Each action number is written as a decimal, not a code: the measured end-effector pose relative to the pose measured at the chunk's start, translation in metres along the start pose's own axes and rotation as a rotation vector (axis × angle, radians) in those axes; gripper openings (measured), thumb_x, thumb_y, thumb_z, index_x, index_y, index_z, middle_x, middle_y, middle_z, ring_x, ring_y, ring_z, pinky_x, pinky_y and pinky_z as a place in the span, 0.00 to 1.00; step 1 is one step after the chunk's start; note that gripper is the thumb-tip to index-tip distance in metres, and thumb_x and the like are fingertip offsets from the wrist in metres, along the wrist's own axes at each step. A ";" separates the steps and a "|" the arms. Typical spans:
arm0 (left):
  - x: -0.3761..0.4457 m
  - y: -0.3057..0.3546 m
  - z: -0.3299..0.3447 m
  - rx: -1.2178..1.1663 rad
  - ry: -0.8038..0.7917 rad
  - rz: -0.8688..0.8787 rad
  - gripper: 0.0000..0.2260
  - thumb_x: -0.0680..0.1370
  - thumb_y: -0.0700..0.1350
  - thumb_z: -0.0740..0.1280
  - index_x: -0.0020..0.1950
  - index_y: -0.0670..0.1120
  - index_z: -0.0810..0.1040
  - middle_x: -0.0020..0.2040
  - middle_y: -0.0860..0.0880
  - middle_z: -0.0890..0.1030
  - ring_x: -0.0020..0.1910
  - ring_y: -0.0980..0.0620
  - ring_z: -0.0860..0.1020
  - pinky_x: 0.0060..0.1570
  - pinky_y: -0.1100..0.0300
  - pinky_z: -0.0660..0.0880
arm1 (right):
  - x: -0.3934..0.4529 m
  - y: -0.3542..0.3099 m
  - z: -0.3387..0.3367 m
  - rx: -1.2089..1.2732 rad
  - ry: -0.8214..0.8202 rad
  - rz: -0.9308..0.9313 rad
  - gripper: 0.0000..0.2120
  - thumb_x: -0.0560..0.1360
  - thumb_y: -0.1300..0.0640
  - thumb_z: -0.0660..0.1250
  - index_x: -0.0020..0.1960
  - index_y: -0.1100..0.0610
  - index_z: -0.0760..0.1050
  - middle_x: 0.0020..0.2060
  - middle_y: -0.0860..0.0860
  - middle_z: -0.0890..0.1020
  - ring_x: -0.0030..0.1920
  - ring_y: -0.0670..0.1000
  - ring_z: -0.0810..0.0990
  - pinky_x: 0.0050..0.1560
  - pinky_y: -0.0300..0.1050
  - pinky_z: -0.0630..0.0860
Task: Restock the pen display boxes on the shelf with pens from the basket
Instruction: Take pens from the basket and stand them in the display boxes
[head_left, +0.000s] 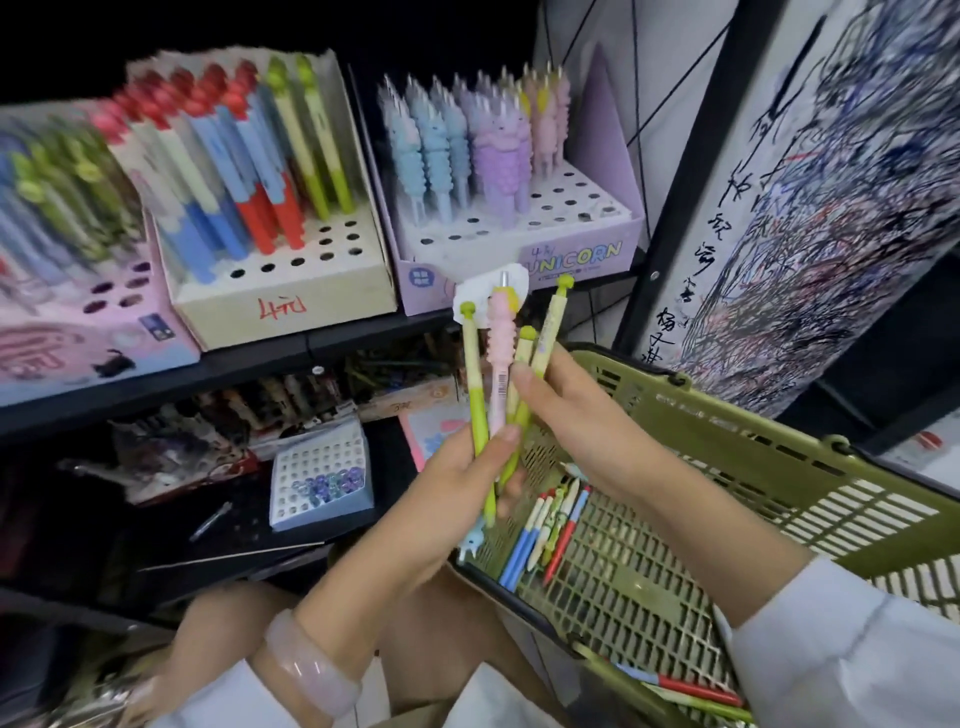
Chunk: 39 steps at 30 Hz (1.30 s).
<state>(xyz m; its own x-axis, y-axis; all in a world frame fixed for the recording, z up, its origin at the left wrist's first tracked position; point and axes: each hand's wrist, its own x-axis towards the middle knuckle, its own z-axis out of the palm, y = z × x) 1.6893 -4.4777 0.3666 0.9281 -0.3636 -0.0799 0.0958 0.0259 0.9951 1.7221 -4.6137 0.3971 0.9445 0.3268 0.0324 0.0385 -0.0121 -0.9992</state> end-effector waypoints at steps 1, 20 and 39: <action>-0.001 0.004 -0.006 -0.006 0.029 0.013 0.11 0.74 0.59 0.59 0.42 0.56 0.77 0.29 0.52 0.72 0.25 0.56 0.68 0.30 0.65 0.68 | 0.004 -0.005 0.001 0.007 0.050 -0.030 0.12 0.78 0.50 0.58 0.60 0.48 0.70 0.47 0.45 0.79 0.45 0.43 0.78 0.47 0.39 0.76; 0.017 0.074 -0.058 0.195 0.254 0.193 0.09 0.81 0.48 0.56 0.46 0.47 0.72 0.25 0.55 0.74 0.23 0.59 0.69 0.28 0.69 0.67 | 0.098 -0.129 -0.044 -0.262 0.637 -0.421 0.08 0.80 0.58 0.57 0.42 0.50 0.65 0.33 0.49 0.77 0.27 0.40 0.76 0.32 0.34 0.74; -0.023 0.076 -0.128 0.164 0.576 0.217 0.11 0.81 0.48 0.58 0.43 0.47 0.75 0.29 0.52 0.77 0.25 0.57 0.70 0.26 0.67 0.68 | 0.172 -0.104 0.083 -0.874 0.187 -0.405 0.05 0.79 0.58 0.58 0.48 0.60 0.66 0.38 0.60 0.81 0.38 0.58 0.81 0.38 0.54 0.78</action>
<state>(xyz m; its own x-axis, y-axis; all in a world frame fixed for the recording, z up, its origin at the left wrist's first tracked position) 1.7209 -4.3479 0.4367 0.9693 0.1938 0.1515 -0.1305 -0.1168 0.9845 1.8539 -4.4778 0.5049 0.8402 0.3064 0.4475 0.5277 -0.6521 -0.5443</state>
